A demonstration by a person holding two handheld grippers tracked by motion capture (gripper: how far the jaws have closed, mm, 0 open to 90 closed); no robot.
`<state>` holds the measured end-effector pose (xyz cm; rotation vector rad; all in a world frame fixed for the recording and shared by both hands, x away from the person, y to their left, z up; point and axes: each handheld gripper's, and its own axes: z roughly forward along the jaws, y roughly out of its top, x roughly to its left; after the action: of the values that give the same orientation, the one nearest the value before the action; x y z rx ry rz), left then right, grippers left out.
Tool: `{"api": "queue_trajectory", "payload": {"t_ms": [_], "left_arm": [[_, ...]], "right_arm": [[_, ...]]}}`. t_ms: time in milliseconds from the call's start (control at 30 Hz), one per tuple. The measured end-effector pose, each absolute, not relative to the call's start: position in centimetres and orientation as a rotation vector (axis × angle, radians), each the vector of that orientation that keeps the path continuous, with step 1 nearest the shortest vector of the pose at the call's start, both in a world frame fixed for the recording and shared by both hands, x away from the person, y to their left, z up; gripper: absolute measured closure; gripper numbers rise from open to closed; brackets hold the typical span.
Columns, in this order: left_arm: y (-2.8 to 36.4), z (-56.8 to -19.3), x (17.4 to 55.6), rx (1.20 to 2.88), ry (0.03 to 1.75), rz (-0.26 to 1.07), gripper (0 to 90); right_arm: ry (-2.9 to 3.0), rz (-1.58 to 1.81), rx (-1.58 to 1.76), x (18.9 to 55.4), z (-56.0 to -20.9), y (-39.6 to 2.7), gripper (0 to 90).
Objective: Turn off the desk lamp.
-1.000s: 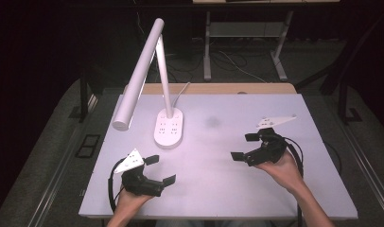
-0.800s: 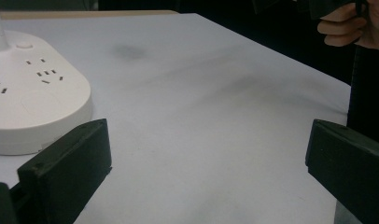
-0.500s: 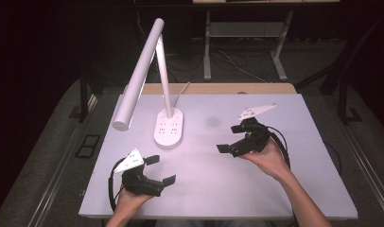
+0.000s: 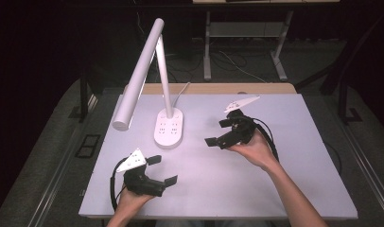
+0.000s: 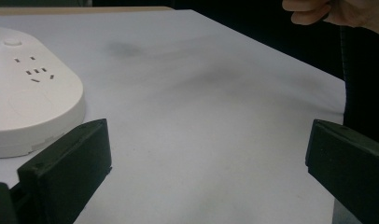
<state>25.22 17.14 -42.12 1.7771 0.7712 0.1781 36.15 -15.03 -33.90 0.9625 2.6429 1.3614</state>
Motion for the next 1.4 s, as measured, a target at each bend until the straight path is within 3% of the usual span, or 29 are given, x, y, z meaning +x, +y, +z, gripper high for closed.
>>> {"api": "queue_trajectory", "payload": {"t_ms": [667, 1400], "left_arm": [[17.8, -42.0, 25.2, 1.77, 0.773, 0.174, 0.0], [18.0, -42.0, 25.1, 1.744, 0.77, 0.159, 0.0]], "right_arm": [[2.658, 1.364, 0.943, 40.2, -33.2, -11.1, 1.3], [2.636, 1.374, 1.048, 45.6, -34.7, -8.6, 1.4]]}}
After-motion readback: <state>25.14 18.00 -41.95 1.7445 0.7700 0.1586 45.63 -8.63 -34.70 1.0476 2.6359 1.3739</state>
